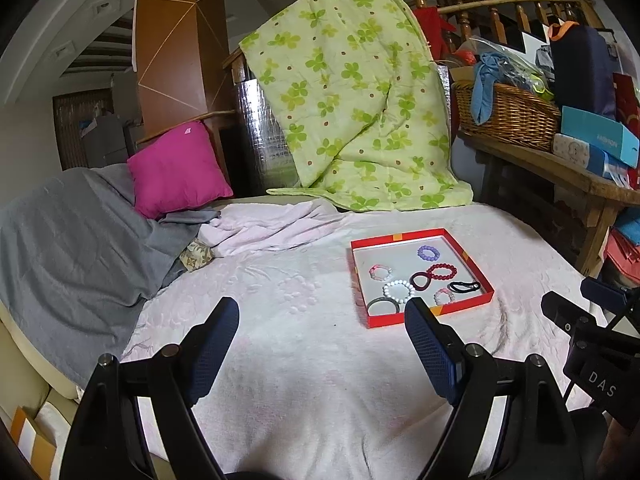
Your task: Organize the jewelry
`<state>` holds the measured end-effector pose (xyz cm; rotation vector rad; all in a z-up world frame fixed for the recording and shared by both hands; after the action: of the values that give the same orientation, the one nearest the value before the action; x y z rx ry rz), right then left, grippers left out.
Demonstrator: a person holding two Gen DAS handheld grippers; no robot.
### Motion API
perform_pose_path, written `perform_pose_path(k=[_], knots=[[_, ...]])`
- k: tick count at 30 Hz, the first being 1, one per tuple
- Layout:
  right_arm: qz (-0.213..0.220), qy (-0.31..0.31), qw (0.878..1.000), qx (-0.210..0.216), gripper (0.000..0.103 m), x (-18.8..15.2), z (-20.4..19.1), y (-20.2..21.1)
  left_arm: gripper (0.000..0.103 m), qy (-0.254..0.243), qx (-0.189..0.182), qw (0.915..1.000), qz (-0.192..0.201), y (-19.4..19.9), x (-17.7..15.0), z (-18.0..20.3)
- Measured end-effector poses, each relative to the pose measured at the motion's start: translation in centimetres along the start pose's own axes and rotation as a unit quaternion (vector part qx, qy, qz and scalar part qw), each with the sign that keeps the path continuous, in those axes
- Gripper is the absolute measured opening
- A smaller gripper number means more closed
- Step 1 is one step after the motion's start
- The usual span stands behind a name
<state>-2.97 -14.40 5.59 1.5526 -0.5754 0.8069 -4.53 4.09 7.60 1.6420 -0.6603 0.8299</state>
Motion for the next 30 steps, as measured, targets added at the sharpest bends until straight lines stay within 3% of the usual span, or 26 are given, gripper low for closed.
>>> perform_pose_path(k=[30], knots=[[-0.009,0.009,1.0,-0.015,0.063,0.5,-1.7,-1.6,0.085,0.024,-0.017,0.9995,-0.016,-2.2,-0.8,-2.2]])
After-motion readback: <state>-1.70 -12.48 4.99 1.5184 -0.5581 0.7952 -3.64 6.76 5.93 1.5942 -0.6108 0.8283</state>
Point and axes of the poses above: each gripper's, at about its wrist camera, not at the fingertips, and y roughly against the way its jaws point, z to its right, x to its top, the point moved 2 cm from there along -y, roughly the way its jaws point, and after that the axes turned 7 degrees about -z, right-handed, at the moved point
